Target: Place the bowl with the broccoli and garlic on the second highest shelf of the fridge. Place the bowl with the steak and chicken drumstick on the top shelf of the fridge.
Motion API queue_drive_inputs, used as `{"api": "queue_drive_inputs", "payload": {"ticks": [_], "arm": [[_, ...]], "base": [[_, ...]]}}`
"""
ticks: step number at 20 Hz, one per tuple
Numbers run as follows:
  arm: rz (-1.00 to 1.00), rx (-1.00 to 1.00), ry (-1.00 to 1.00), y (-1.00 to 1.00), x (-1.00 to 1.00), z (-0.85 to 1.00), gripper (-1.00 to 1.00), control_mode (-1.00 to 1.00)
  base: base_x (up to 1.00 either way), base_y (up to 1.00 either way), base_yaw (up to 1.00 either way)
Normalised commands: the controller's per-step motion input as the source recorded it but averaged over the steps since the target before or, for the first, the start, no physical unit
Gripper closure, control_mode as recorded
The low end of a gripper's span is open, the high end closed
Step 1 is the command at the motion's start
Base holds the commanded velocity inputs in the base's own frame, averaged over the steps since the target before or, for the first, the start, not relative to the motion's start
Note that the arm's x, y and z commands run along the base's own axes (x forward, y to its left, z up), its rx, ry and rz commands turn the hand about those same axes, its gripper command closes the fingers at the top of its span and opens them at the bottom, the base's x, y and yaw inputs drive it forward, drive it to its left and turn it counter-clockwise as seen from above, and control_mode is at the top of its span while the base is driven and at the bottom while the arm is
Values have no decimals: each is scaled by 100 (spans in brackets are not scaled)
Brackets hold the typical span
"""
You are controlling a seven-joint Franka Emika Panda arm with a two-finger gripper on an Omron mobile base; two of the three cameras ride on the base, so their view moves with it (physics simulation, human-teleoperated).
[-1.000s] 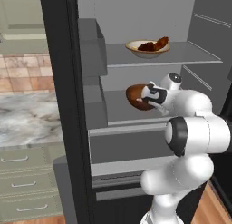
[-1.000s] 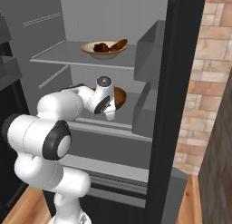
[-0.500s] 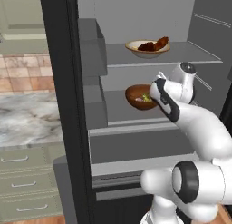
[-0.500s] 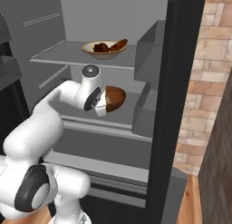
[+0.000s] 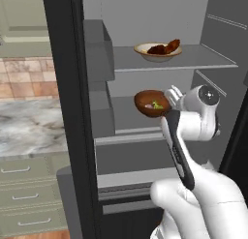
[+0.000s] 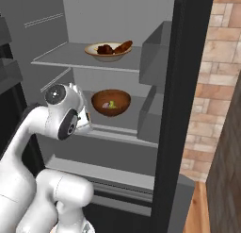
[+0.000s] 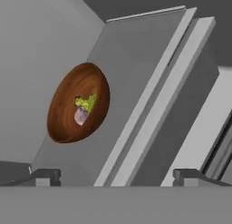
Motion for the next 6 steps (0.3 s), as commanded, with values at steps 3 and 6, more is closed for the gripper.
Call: {"api": "queue_drive_inputs", "payload": {"ticks": [3, 6], "arm": [[0, -14, -20, 28, -100, 80, -100, -100], [0, -22, -24, 34, -100, 100, -100, -100]], "base": [[0, 0, 0], [0, 0, 0]]}}
